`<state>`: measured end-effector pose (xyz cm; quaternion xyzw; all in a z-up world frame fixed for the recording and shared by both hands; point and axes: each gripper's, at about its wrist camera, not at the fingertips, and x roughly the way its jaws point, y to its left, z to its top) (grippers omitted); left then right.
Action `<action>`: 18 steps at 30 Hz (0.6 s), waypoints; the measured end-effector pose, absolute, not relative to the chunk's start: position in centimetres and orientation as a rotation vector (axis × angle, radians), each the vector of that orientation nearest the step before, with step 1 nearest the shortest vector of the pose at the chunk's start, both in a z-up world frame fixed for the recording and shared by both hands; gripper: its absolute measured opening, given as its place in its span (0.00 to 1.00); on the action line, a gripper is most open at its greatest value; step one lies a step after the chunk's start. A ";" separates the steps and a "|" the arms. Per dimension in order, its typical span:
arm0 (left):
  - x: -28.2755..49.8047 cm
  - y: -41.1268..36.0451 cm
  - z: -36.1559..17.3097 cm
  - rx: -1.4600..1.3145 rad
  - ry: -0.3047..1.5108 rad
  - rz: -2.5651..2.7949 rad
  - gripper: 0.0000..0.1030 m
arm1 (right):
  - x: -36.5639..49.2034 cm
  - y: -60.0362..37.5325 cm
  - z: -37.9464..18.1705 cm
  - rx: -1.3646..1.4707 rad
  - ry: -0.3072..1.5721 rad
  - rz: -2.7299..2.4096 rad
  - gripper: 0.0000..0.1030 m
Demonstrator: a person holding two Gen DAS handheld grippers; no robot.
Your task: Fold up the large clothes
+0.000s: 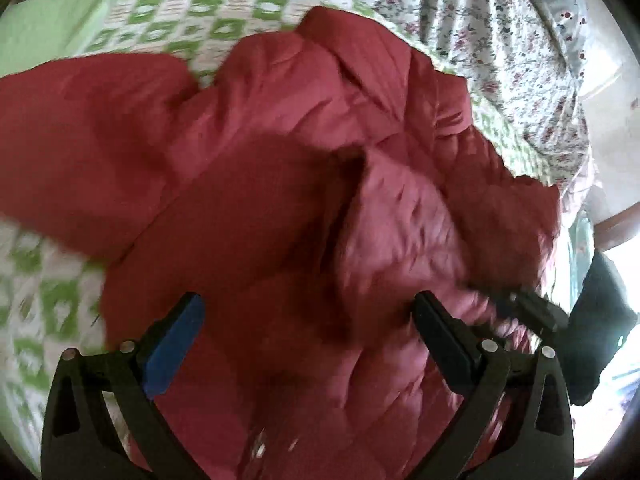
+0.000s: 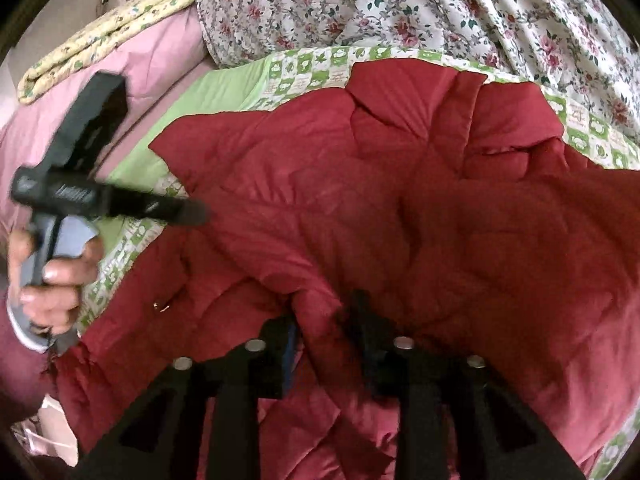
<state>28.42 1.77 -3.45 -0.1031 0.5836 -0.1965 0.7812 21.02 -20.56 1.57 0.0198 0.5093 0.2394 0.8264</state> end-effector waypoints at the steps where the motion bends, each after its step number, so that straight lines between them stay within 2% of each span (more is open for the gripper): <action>1: 28.9 1.3 -3.6 -0.208 1.262 -0.422 0.87 | 21.0 -20.5 1.5 0.042 1.084 0.508 0.45; 2: 29.4 0.6 -3.8 -0.182 1.263 -0.420 0.80 | 20.8 -20.6 1.5 0.042 1.087 0.508 0.49; 3: 29.6 0.1 -4.0 -0.165 1.261 -0.419 0.62 | 20.7 -20.6 1.5 0.044 1.087 0.508 0.51; 4: 29.7 -0.6 -4.3 -0.150 1.270 -0.436 0.38 | 20.7 -20.5 1.6 0.048 1.086 0.508 0.51; 5: 29.7 -1.1 -4.5 -0.152 1.275 -0.462 0.27 | 20.6 -20.7 1.7 0.055 1.084 0.507 0.51; 9: 28.5 -0.4 -3.3 -0.071 1.195 -0.421 0.13 | 20.0 -21.7 2.9 0.086 1.072 0.494 0.53; 13: 27.7 2.6 -1.3 -0.020 1.100 -0.323 0.12 | 19.2 -24.9 5.4 0.149 0.987 0.425 0.53; 18: 26.8 3.6 -2.4 0.064 1.086 -0.245 0.12 | 20.1 -29.8 7.3 0.201 0.890 0.233 0.55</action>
